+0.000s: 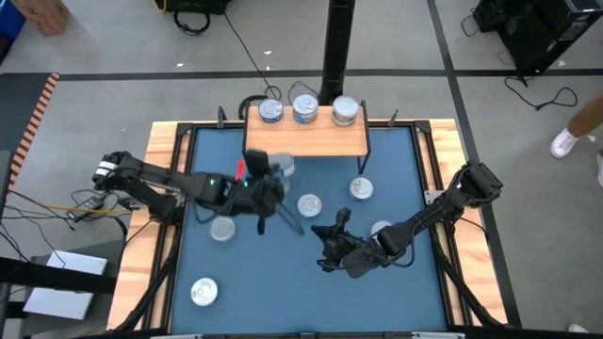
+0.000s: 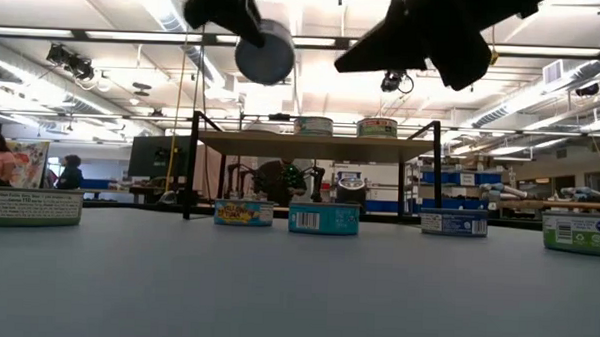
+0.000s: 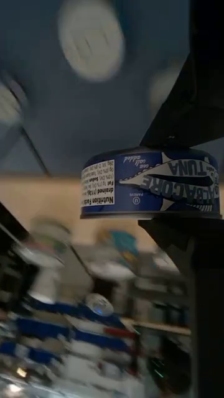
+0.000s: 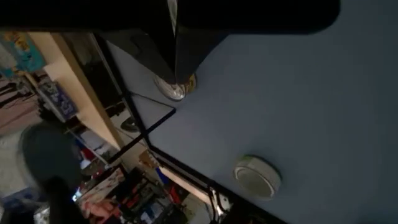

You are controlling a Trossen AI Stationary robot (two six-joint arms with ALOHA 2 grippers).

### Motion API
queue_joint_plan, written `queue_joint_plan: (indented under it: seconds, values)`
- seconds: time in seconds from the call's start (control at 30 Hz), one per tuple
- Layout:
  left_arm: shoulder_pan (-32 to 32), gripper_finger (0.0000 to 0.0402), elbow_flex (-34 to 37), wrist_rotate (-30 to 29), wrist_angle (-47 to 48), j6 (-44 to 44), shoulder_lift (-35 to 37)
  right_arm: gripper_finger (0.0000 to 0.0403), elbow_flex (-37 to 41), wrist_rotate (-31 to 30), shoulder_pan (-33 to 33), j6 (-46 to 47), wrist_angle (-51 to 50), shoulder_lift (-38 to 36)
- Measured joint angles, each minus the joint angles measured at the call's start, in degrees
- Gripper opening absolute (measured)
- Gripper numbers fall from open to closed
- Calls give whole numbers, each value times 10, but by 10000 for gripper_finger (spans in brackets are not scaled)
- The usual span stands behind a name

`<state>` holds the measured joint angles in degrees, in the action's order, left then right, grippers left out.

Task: Stack canned seafood by type on shelf
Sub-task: Stack the blue tuna can on top of the blue tuna can on the shelf

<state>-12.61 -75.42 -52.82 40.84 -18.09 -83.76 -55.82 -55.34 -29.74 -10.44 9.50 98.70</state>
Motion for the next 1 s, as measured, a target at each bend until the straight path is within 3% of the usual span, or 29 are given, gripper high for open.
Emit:
queue_joint_plan:
  seconds: [0.23, 0.47, 0.67, 1.0]
  values:
    - [114, 149, 0, -26, -20, -78, 7, 5, 0, 18, 8, 37, -28, 0]
    - [219, 149, 0, -27, -131, -205, 6, 2, 0, 18, 13, 77, -72, 0]
    - [292, 149, 1, 61, -156, -242, 5, 1, 16, 15, 13, 87, -71, 0]
    - [360, 149, 3, 98, -175, -284, -52, 0, 29, 15, 15, 91, -62, 0]
